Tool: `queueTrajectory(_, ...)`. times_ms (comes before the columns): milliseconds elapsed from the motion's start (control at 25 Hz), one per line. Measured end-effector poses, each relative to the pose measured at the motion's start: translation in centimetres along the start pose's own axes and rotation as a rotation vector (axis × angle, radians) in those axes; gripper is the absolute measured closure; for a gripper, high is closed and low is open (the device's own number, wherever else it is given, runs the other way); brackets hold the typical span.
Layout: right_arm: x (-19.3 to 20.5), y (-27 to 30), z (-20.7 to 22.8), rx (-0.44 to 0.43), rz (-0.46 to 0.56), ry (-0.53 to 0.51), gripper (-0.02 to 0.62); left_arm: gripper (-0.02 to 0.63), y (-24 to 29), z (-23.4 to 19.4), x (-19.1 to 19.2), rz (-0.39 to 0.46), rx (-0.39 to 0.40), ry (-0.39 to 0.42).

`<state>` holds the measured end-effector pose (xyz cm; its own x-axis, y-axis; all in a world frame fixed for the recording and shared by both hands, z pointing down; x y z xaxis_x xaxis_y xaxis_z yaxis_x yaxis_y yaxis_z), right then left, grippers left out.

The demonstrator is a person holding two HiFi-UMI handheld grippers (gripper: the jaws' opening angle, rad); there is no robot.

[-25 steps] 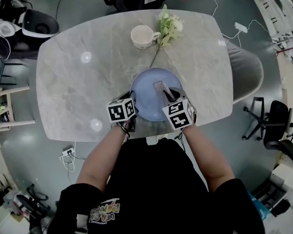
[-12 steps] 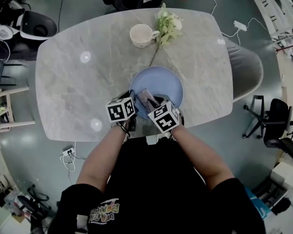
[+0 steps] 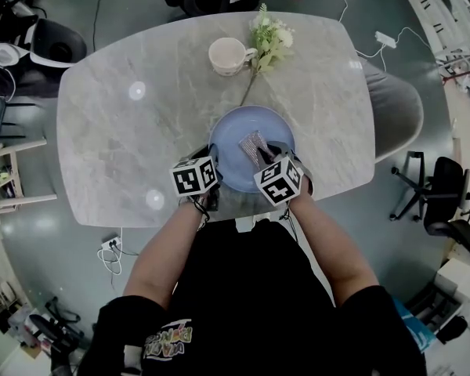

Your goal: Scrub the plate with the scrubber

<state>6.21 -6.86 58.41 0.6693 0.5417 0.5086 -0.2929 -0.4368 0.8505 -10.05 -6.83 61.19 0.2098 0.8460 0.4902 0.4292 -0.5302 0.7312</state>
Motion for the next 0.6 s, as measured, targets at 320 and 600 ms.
queueTrajectory(320, 0.6, 0.1, 4.7, 0.148, -0.041, -0.118, 0.52, 0.575, 0.2, 0.0, -0.1, -0.004, 0.01, 0.005)
queueTrajectory(600, 0.0, 0.3, 7.1, 0.239, -0.063, -0.215, 0.52, 0.575, 0.1, -0.1, -0.1, -0.008, 0.015, 0.014)
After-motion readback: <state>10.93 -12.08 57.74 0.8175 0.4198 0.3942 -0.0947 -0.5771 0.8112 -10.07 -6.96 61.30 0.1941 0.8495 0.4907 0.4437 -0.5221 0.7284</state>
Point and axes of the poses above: the fingertips, and each gripper's own axes: y forward along the fingers, z to its right, x out of its underside, the point moved 4 cm from there along -y, backward along the fingers, and after that the axes turned 1 degree about x, right-handed, at the moved point
